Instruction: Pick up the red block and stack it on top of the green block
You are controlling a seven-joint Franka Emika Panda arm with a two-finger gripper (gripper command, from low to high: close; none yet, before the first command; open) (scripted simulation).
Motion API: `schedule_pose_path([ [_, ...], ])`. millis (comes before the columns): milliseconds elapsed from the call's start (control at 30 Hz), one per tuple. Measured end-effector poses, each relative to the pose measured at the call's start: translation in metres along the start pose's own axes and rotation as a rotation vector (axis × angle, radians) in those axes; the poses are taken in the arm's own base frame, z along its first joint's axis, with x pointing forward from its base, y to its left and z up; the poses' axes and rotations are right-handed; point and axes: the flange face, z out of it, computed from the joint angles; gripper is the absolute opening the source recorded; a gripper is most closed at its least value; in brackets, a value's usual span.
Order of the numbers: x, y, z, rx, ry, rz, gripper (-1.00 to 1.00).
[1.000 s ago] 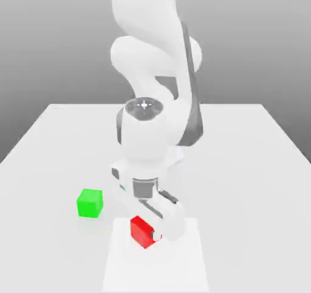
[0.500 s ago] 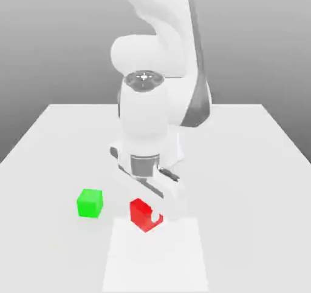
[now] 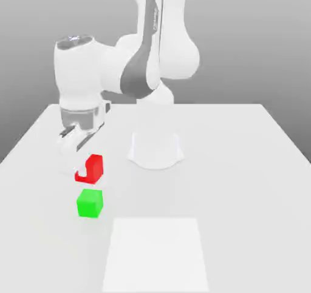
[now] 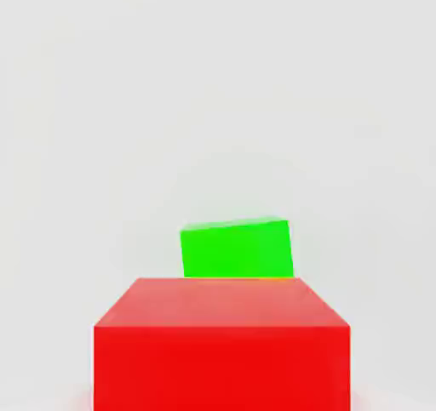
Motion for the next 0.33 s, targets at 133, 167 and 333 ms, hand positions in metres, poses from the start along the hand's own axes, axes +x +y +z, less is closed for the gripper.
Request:
schedule_pose_path([
  [133,0.002,-0.001,0.028,0.0,0.0,0.014,-1.0],
  [167,0.002,-0.001,0.036,0.0,-0.001,0.014,-1.0],
  [333,0.002,0.001,0.05,-0.001,-0.003,0.014,1.0],
])
